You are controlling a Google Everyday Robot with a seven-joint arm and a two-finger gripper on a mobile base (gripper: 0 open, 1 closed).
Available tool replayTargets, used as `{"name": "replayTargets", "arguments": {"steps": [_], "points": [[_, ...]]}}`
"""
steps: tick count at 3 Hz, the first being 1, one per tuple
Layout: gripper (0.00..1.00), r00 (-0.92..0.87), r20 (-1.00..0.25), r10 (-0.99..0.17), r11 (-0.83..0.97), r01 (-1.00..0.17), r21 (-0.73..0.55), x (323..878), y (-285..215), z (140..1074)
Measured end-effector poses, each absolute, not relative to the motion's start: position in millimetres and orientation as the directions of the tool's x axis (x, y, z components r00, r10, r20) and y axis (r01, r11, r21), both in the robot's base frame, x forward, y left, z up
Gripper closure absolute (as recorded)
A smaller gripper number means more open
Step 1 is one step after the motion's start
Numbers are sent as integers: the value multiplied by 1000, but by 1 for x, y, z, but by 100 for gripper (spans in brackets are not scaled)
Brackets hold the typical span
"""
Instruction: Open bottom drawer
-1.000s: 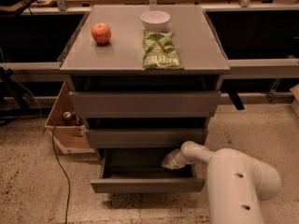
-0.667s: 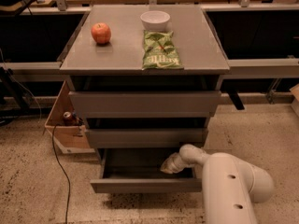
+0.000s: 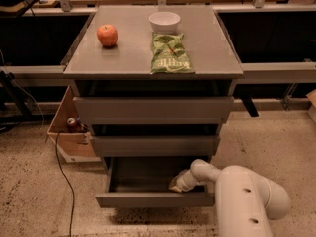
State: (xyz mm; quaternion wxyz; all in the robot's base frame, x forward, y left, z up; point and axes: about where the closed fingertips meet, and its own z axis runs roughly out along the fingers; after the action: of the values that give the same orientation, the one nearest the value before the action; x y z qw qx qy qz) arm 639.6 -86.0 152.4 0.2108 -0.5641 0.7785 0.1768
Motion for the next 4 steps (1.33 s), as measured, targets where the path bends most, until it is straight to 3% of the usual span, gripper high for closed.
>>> {"name": "replayTargets", "arguments": {"steps": [4], "points": [[100,-272,-527,-805,239,-962,132,589,-65,155]]}}
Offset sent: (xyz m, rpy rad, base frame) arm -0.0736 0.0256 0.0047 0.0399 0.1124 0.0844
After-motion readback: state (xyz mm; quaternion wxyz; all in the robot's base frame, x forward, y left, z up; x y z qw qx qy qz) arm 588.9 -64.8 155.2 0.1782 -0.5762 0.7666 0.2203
